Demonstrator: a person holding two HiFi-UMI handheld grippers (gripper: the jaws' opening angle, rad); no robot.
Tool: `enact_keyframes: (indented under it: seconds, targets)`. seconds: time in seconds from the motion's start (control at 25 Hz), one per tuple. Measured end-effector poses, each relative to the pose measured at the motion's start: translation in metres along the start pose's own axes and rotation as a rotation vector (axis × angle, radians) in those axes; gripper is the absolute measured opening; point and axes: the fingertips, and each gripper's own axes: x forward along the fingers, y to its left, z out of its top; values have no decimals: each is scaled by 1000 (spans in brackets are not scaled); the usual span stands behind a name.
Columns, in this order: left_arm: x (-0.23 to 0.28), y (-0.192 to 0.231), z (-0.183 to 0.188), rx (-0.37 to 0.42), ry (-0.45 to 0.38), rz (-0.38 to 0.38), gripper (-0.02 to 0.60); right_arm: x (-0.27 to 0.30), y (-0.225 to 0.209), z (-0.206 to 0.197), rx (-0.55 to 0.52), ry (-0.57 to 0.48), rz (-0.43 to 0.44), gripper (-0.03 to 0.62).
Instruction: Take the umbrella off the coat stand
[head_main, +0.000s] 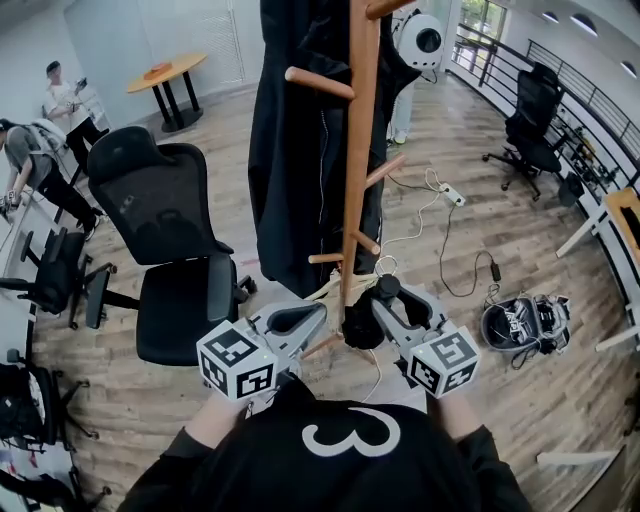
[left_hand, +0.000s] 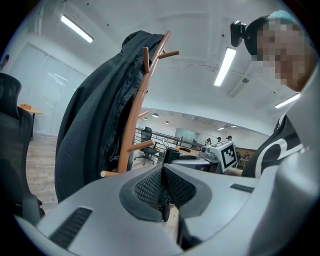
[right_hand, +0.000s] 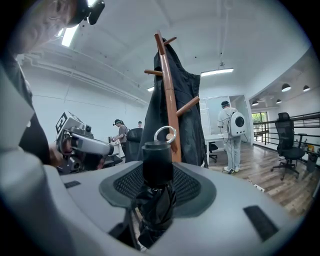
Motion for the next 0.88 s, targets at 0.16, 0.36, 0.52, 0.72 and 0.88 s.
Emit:
enact_keyframes:
  seconds: [0.16,0.36,0.52,0.72,0.88]
  targets:
    - [1,-17,0,9,-4,-6,17,-17,4,0,-9,2,7,189]
    - [-2,-33,-2,23,-4,-8,17,-35,12,2,-18,-4,15,189]
    - [-4,-37,-7,21,-4,-3,17,-46,18,0,-21,-11,29,189]
    - [-7,-43,-8,23,-7,-10,17,-53,29,3,-36,-9,37,189]
    - [-10,-44,-7,27,-9,-7,17,-58,40,6,-43,-17,50,189]
